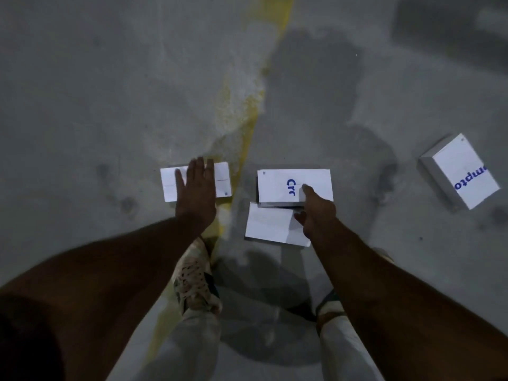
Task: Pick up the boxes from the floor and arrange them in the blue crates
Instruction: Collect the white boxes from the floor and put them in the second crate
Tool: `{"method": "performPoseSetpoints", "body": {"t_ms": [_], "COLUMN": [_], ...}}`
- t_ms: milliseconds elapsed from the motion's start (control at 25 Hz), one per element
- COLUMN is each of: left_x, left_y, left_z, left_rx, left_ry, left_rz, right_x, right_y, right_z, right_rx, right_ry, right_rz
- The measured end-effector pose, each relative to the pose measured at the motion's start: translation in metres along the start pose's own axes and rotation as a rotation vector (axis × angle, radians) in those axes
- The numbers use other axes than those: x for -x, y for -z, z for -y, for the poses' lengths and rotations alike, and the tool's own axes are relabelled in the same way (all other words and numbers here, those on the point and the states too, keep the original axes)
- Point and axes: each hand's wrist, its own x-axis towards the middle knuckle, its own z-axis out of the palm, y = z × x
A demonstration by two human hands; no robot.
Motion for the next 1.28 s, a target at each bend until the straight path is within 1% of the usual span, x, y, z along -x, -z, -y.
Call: {"method": "performPoseSetpoints", "body": {"t_ms": [120, 200, 320, 360, 400, 440, 520, 560, 600, 640, 680, 760, 840, 920, 1000, 1040, 1120, 1200, 1280], "left_x": [-0.012, -0.018, -0.013, -0.01, -0.008, -0.008, -0.013, -0.014, -0.011, -0.006, -0.001, 0.007, 0.01, 0.012, 0.018, 0.022, 0.029, 0.041, 0.052], "left_y": [-0.008, -0.005, 0.008, 0.016, 0.023, 0.031, 0.048, 0.056, 0.063, 0.068, 0.069, 0.071, 0.069, 0.067, 0.065, 0.063, 0.061, 0.061, 0.054], "left_z": [0.009, 0.011, -0.002, -0.011, -0.02, -0.028, -0.044, -0.052, -0.063, -0.075, -0.086, -0.101, -0.103, -0.1, -0.1, -0.101, -0.103, -0.101, -0.094], "left_rx": [-0.072, -0.011, 0.149, 0.258, 0.422, 0.644, 1.156, 1.333, 1.418, 1.441, 1.45, 1.489, 1.541, 1.564, 1.551, 1.582, 1.709, 1.816, 1.873], "left_ry": [-0.024, -0.073, -0.062, -0.03, 0.029, 0.095, 0.241, 0.287, 0.285, 0.253, 0.206, 0.151, 0.11, 0.079, 0.111, 0.123, 0.157, 0.241, 0.329], "left_rz": [-0.097, -0.127, -0.098, -0.108, -0.112, -0.081, 0.063, 0.168, 0.252, 0.311, 0.337, 0.339, 0.371, 0.452, 0.552, 0.587, 0.628, 0.675, 0.68], "right_x": [-0.02, -0.022, -0.014, -0.009, -0.003, 0.0, 0.011, 0.019, 0.029, 0.039, 0.05, 0.065, 0.064, 0.057, 0.05, 0.049, 0.048, 0.048, 0.045], "right_y": [-0.007, -0.009, -0.005, -0.002, 0.003, 0.008, 0.02, 0.023, 0.024, 0.024, 0.021, 0.014, 0.017, 0.026, 0.034, 0.036, 0.035, 0.033, 0.032], "right_z": [0.0, 0.001, 0.003, 0.005, 0.008, 0.01, 0.017, 0.02, 0.021, 0.022, 0.024, 0.029, 0.034, 0.039, 0.039, 0.037, 0.032, 0.028, 0.022], "right_rx": [-0.037, -0.071, -0.237, -0.3, -0.337, -0.297, -0.021, 0.124, 0.233, 0.3, 0.329, 0.356, 0.396, 0.444, 0.466, 0.452, 0.412, 0.429, 0.423], "right_ry": [-0.071, -0.058, -0.03, 0.012, 0.074, 0.157, 0.375, 0.47, 0.55, 0.602, 0.614, 0.547, 0.482, 0.485, 0.51, 0.505, 0.479, 0.468, 0.415], "right_rz": [0.038, 0.075, 0.059, 0.063, 0.062, 0.041, -0.031, -0.035, -0.014, 0.038, 0.115, 0.264, 0.336, 0.347, 0.353, 0.36, 0.361, 0.376, 0.425]}}
